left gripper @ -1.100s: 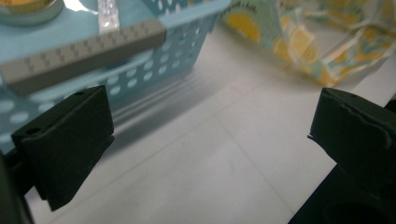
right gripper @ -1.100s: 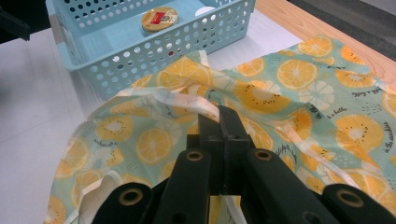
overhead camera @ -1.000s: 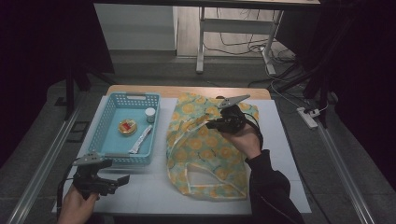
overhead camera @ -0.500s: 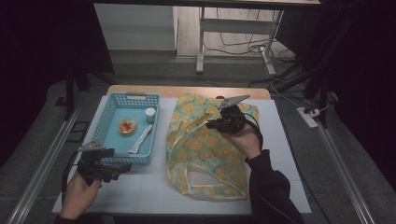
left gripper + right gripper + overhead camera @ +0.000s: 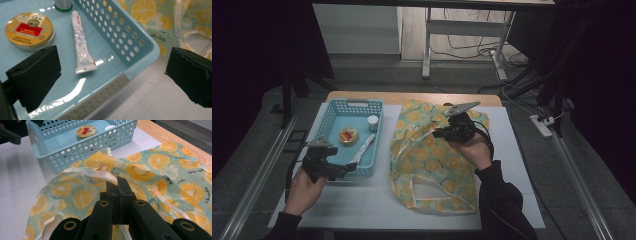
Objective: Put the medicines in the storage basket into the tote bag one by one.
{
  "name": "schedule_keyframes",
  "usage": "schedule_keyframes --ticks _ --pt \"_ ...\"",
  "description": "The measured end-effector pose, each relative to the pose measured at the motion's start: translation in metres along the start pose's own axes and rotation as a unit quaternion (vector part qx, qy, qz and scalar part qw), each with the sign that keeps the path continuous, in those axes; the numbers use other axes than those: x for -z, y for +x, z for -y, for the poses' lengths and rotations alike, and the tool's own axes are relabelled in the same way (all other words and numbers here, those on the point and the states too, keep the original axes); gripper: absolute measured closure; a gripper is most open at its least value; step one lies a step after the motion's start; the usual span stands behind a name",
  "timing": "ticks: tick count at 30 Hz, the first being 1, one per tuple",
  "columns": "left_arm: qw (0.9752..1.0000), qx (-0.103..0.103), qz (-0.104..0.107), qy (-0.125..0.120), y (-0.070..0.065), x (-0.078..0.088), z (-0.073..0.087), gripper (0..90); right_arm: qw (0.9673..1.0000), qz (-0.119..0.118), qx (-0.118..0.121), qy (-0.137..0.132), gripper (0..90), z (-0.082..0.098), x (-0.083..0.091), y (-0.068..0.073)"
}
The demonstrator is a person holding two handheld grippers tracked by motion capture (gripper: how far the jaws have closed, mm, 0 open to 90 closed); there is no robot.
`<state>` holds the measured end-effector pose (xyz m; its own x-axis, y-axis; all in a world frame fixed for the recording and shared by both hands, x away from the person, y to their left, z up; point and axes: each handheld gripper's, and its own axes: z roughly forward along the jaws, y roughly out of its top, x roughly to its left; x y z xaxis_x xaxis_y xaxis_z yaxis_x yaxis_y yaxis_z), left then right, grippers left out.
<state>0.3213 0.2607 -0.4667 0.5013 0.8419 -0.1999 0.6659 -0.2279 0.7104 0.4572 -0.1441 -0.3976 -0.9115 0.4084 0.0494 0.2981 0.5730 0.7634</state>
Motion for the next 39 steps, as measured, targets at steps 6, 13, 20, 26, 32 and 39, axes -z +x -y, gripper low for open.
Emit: schedule_keyframes --ticks 6,13,20,26,32,39 --pt "0.9999 0.002 -0.011 0.005 0.01 -0.005 -0.011 0.0 1.0 0.0 0.0 -0.002 89.9 0.0 0.0 0.0" --pt "0.9997 0.007 -0.021 0.001 0.021 -0.011 -0.021 0.0 1.0 0.0 0.001 -0.004 89.9 -0.001 0.001 0.0" --pt "0.9993 0.01 -0.032 0.016 0.031 -0.02 -0.032 0.1 1.0 -0.001 0.002 -0.004 89.9 -0.001 0.001 0.001" --pt "0.999 0.013 -0.038 0.019 0.04 -0.029 -0.043 0.1 1.0 -0.002 0.002 -0.004 89.9 -0.001 0.0 0.001" --pt "0.9988 0.012 -0.037 0.03 0.048 -0.041 -0.052 0.1 1.0 -0.002 0.002 -0.005 89.9 -0.001 0.001 0.001" --pt "0.9976 0.01 -0.05 0.046 0.058 -0.053 -0.06 0.2 1.0 -0.001 0.002 -0.007 89.9 -0.001 0.002 0.001"
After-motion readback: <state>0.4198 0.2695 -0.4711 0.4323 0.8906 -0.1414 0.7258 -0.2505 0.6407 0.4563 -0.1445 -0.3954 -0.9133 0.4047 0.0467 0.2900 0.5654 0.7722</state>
